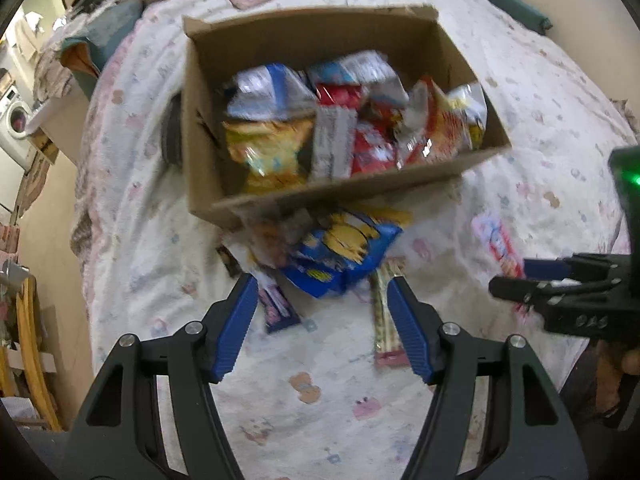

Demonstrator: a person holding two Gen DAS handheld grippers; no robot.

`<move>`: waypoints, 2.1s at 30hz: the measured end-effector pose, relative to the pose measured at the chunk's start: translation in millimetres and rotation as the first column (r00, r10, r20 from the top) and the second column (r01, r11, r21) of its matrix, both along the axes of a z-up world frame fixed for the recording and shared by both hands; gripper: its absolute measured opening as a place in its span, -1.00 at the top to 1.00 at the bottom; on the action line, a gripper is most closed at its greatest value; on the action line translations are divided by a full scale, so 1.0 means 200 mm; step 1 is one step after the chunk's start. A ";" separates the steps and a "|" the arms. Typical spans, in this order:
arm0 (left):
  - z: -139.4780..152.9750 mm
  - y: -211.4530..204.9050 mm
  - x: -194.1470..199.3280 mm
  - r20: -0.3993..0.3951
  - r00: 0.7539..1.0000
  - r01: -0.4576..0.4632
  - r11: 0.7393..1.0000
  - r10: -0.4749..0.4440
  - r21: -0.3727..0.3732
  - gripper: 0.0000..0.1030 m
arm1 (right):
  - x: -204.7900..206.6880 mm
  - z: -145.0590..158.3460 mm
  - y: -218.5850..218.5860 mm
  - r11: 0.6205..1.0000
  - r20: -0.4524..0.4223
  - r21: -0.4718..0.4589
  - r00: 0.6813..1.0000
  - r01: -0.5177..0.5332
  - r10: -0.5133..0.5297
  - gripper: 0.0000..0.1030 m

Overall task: Organize snacks
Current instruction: 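Grasp the pink printed packet with the right gripper while the left gripper grasps a checkered wafer bar, then carry the pink packet and wafer bar over the box and lower them inside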

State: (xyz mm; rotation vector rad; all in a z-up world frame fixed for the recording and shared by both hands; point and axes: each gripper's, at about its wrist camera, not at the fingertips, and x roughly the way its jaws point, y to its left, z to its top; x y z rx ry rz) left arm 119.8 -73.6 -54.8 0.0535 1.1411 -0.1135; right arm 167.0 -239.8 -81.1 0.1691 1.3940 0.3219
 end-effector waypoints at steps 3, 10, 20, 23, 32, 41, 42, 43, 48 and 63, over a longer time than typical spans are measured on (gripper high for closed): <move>-0.03 -0.04 -0.01 -0.015 1.000 -0.014 1.000 0.014 0.002 -0.24 | -0.01 0.05 -0.08 0.999 0.014 0.015 0.999 0.031 -0.031 -0.08; -0.16 -0.18 0.03 -0.133 0.990 -0.052 0.998 0.047 -0.040 -0.24 | -0.07 0.17 -0.31 0.990 0.059 0.080 0.991 0.116 -0.121 -0.09; -0.40 -0.37 0.13 -0.276 0.958 -0.064 0.997 0.073 0.041 -0.12 | -0.09 0.16 -0.36 0.974 0.053 0.137 0.981 0.178 -0.186 -0.09; -0.45 -0.39 0.15 -0.306 0.950 -0.046 0.998 0.057 0.043 0.24 | -0.08 0.16 -0.34 0.973 0.058 0.147 0.980 0.179 -0.189 -0.09; -0.38 -0.41 0.13 -0.298 0.954 -0.036 0.999 0.039 0.018 0.55 | -0.08 0.19 -0.30 0.975 0.081 0.155 0.982 0.158 -0.172 -0.08; -0.19 -0.41 0.09 -0.223 0.975 -0.019 1.000 0.016 -0.012 0.55 | -0.08 0.20 -0.28 0.976 0.096 0.152 0.980 0.158 -0.173 -0.09; -0.17 -0.40 0.09 -0.218 0.976 -0.023 1.000 0.019 -0.017 0.55 | -0.08 0.21 -0.28 0.975 0.101 0.155 0.979 0.158 -0.175 -0.09; -0.14 -0.39 0.09 -0.209 0.978 -0.028 0.999 0.022 -0.025 0.55 | -0.09 0.22 -0.28 0.975 0.108 0.155 0.978 0.158 -0.176 -0.09; -0.02 -0.35 0.07 -0.175 0.984 -0.056 0.997 0.046 -0.054 0.55 | -0.09 0.25 -0.25 0.976 0.130 0.160 0.977 0.146 -0.167 -0.09; 0.23 -0.08 0.08 -0.022 0.991 -0.132 0.991 0.131 -0.025 0.55 | -0.06 0.36 -0.10 0.980 0.206 0.177 0.970 0.093 -0.130 -0.09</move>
